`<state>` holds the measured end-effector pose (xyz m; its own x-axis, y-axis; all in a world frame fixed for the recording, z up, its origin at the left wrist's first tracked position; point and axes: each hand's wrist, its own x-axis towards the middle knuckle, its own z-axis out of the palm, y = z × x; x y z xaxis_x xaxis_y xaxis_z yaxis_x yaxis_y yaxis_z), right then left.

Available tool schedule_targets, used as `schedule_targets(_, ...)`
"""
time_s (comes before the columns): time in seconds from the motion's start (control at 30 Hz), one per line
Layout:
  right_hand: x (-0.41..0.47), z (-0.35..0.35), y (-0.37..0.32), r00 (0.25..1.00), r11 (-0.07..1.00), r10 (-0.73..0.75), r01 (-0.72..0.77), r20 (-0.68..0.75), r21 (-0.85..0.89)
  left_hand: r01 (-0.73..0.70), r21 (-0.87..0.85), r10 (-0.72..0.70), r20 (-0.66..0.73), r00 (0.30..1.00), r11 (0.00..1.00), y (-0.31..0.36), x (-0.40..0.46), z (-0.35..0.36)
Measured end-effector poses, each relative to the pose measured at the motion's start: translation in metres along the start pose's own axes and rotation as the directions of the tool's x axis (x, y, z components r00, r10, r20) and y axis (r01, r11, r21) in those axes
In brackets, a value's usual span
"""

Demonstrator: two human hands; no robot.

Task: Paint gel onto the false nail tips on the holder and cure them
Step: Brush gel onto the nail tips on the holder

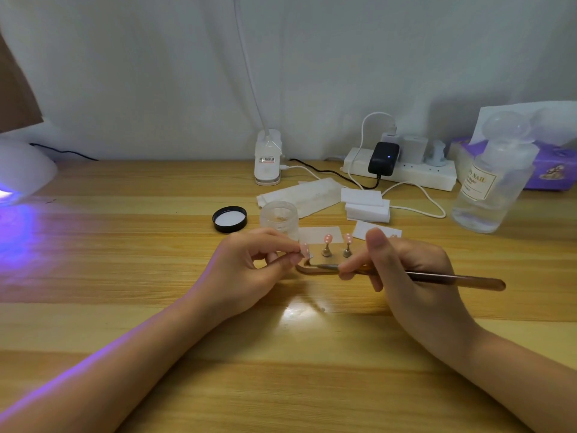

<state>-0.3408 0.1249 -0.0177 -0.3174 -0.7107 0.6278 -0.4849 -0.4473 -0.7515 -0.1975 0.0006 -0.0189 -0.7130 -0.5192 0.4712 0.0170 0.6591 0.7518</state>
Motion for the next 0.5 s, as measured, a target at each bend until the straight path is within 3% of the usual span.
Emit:
schedule_targets(0.23, -0.0027, -0.0043, 0.0013, 0.992, 0.992, 0.096, -0.088, -0.084, 0.091, -0.044, -0.07, 0.045, 0.008, 0.999, 0.997, -0.0013, -0.0008, -0.0001)
schedule_targets(0.33, -0.0022, -0.005, -0.0004, 0.987, 0.994, 0.086, -0.075, -0.136, 0.084, 0.0, -0.104, -0.002, -0.019, 1.0, 0.995, -0.0014, -0.0009, -0.0008)
schedule_targets(0.5, -0.0005, -0.0064, -0.0008, 0.996, 0.997, 0.065, -0.063, -0.063, 0.033, 0.032, -0.127, -0.034, -0.013, 0.999, 0.991, -0.0011, -0.0004, -0.0007)
